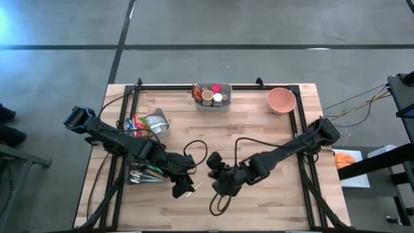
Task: Pick & Place Food Item
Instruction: Put the silver spoon into the black bin
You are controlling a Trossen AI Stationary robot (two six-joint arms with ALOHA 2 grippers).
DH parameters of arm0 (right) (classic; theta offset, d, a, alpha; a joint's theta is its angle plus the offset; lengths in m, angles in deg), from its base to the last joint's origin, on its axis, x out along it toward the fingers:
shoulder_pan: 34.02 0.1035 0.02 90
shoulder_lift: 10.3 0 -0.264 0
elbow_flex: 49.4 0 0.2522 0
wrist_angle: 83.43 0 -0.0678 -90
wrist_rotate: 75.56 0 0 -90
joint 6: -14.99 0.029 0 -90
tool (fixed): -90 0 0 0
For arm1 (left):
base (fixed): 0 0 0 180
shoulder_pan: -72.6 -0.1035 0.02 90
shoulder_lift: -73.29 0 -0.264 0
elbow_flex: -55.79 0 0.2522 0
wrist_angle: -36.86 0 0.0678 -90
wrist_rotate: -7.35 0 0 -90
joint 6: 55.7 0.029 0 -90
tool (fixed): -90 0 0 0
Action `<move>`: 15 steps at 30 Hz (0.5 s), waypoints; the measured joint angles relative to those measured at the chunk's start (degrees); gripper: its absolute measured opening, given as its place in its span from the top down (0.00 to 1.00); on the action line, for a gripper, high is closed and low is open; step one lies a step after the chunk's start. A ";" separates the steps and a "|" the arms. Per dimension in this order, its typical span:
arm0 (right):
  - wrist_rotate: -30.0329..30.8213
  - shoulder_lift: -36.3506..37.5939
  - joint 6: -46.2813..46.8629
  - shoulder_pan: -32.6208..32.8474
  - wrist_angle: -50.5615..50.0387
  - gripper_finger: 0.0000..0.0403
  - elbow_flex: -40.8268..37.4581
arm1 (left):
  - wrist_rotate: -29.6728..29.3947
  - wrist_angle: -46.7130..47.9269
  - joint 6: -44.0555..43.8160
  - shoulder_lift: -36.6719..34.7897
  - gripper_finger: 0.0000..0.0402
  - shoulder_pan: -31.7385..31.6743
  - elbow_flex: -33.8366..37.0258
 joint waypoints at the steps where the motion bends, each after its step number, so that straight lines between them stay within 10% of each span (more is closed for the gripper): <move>1: 0.00 -0.02 -0.11 -0.26 -0.03 0.97 -0.04 | 0.17 -0.08 0.02 0.00 0.50 0.00 0.00; 15: 4.42 -0.02 -2.61 -2.02 2.18 0.97 -0.04 | 0.00 -0.95 -0.20 2.31 0.51 -0.50 0.00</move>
